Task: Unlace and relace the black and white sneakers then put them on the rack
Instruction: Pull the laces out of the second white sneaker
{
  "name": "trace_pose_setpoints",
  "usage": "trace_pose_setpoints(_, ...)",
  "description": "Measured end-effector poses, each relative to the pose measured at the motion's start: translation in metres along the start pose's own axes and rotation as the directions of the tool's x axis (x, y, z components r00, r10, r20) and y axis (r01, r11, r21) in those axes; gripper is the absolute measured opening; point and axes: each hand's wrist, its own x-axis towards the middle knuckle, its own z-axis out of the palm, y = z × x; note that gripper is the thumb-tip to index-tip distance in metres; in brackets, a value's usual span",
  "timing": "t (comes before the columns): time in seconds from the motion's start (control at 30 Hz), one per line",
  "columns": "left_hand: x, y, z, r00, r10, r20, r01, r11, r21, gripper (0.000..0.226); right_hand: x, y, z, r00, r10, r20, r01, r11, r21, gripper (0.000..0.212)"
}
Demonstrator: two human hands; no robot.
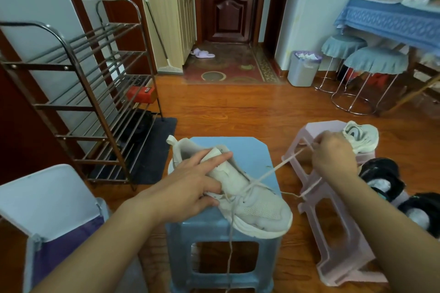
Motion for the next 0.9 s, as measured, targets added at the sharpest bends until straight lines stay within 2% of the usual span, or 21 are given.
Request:
trace_pose_setpoints(0.07, 0.001, 0.0, -0.001, 1.0, -0.001, 0.006, 0.001, 1.0, -0.012, 0.025, -0.013, -0.012, 0.004, 0.977, -0.159, 0.139, 0.163, 0.986, -0.018, 0.015)
trace_pose_setpoints(0.1, 0.001, 0.0, -0.001, 1.0, 0.0, 0.003, 0.0, 1.0, -0.013, 0.026, -0.025, -0.025, 0.002, 0.938, -0.283, 0.198, 0.273, 0.959, 0.073, 0.02)
trace_pose_setpoints(0.13, 0.001, 0.0, -0.001, 1.0, 0.001, 0.003, -0.001, 1.0, -0.014, 0.027, -0.037, -0.039, -0.002, 0.875, -0.419, 0.244, 0.379, 0.905, 0.196, 0.024)
trace_pose_setpoints(0.2, 0.002, 0.0, -0.001, 1.0, 0.001, 0.006, -0.001, 1.0, -0.017, 0.026, -0.06, -0.067, -0.015, 0.691, -0.656, 0.303, 0.556, 0.751, 0.357, 0.024)
trace_pose_setpoints(0.27, 0.002, 0.001, -0.002, 1.0, 0.0, 0.002, 0.0, 1.0, -0.017, 0.025, -0.075, -0.08, -0.014, 0.537, -0.768, 0.348, 0.687, 0.638, 0.348, 0.017)
trace_pose_setpoints(0.37, 0.0, 0.001, 0.0, 1.0, 0.002, -0.003, -0.002, 1.0, -0.009, 0.029, -0.085, -0.082, -0.005, 0.47, -0.822, 0.321, 0.776, 0.558, 0.293, 0.008)
trace_pose_setpoints(0.4, 0.0, 0.001, 0.0, 1.0, 0.005, -0.006, -0.005, 1.0, -0.011, 0.03, -0.081, -0.08, -0.002, 0.493, -0.823, 0.282, 0.797, 0.557, 0.235, 0.011)
trace_pose_setpoints(0.43, 0.0, 0.001, -0.001, 1.0, 0.005, -0.008, -0.005, 1.0, -0.013, 0.029, -0.072, -0.078, -0.001, 0.578, -0.784, 0.227, 0.775, 0.614, 0.15, 0.014)
trace_pose_setpoints(0.5, 0.0, 0.001, -0.001, 1.0, 0.006, -0.003, -0.006, 1.0, -0.005, 0.028, -0.042, -0.067, -0.005, 0.856, -0.514, 0.054, 0.51, 0.857, 0.081, 0.012)
trace_pose_setpoints(0.53, 0.0, 0.001, -0.001, 1.0, 0.006, -0.007, -0.006, 1.0, -0.002, 0.029, -0.027, -0.056, -0.008, 0.938, -0.347, -0.013, 0.347, 0.936, 0.062, 0.008)
trace_pose_setpoints(0.57, 0.0, 0.001, 0.0, 1.0, 0.007, -0.01, -0.007, 1.0, -0.002, 0.031, -0.016, -0.046, -0.01, 0.976, -0.215, -0.027, 0.216, 0.974, 0.069, 0.01)
trace_pose_setpoints(0.63, 0.001, 0.001, 0.001, 1.0, 0.003, -0.012, -0.003, 1.0, -0.011, 0.034, -0.014, -0.036, -0.013, 0.987, -0.116, 0.114, 0.106, 0.99, 0.089, 0.019)
trace_pose_setpoints(0.73, 0.002, 0.001, 0.001, 0.999, -0.013, -0.038, 0.012, 1.0, -0.014, 0.033, -0.048, -0.055, -0.019, 0.902, -0.217, 0.374, 0.164, 0.972, 0.169, 0.015)
trace_pose_setpoints(0.77, 0.003, 0.002, 0.002, 0.999, -0.021, -0.044, 0.021, 1.0, -0.011, 0.034, -0.063, -0.065, -0.022, 0.863, -0.24, 0.444, 0.171, 0.967, 0.189, 0.026)
trace_pose_setpoints(0.83, 0.005, 0.003, 0.006, 0.997, -0.037, -0.065, 0.037, 0.999, -0.005, 0.036, -0.088, -0.086, -0.023, 0.824, -0.247, 0.509, 0.197, 0.969, 0.152, 0.04)
trace_pose_setpoints(0.9, 0.006, 0.006, 0.011, 0.993, -0.062, -0.102, 0.06, 0.998, -0.025, 0.04, -0.102, -0.099, -0.018, 0.815, -0.2, 0.543, 0.218, 0.975, 0.032, 0.041)
